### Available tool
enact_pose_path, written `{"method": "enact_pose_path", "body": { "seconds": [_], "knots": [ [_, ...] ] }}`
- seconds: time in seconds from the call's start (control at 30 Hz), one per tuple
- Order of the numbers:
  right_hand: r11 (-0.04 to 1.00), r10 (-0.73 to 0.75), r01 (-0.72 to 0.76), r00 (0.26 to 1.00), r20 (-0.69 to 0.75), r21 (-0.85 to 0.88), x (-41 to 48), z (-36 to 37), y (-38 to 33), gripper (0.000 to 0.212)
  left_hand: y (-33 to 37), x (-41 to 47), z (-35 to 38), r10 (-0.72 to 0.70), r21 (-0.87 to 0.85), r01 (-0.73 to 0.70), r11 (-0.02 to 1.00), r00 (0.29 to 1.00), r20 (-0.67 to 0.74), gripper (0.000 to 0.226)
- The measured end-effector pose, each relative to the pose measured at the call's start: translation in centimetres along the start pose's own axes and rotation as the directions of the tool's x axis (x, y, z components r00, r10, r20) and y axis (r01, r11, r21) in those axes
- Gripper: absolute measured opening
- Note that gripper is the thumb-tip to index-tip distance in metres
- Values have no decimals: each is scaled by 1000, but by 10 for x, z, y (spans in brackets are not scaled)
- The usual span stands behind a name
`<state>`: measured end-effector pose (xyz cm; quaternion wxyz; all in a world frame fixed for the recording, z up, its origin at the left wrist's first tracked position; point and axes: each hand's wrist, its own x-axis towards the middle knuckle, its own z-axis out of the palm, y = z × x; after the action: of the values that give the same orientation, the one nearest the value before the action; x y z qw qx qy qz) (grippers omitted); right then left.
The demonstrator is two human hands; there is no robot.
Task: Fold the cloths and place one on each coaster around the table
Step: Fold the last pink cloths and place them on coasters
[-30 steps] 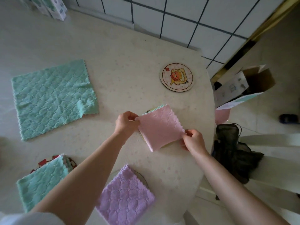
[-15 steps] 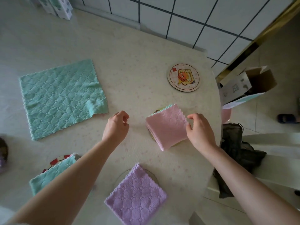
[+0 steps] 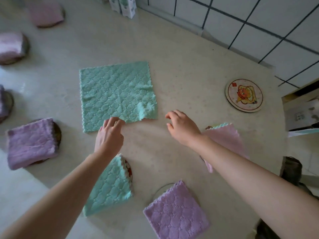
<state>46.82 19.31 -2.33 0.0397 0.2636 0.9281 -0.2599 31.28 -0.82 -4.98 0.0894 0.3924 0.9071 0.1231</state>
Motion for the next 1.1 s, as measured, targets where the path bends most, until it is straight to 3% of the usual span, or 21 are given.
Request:
{"method": "enact_pose_path", "body": {
  "seconds": [0.13,0.27,0.4,0.6,0.77,0.97,1.1],
  "knots": [
    [995,-59,65,996,69,-81,30,14,-24,42,-34,-3,-1,-73,16,73,997,997,36,57],
    [979,-94,117,986,139,-166,53,24,-35,61,-58,-2,-3,-18,42,16,999,999,49,57],
    [962,-56,107,978,203,-250,64,35,-41,61,-61,3,-4,8,45,-10,999,999,34,49],
    [945,-89,109,993,78,-307,68,35,-49,47,-62,9,-6,40,101,-40,994,999,3,36],
    [947,-166,142,984,-60,-287,74,6,-53,39,-68,17,-11,49,168,-47,985,999,-7,38],
    [976,-153,126,977,-146,-179,62,-23,-39,42,-84,22,-27,-93,41,96,995,993,-74,20],
    [993,-109,99,981,-161,-70,51,-36,-23,32,-81,12,-38,-91,-36,88,995,991,-93,20]
  ]
}}
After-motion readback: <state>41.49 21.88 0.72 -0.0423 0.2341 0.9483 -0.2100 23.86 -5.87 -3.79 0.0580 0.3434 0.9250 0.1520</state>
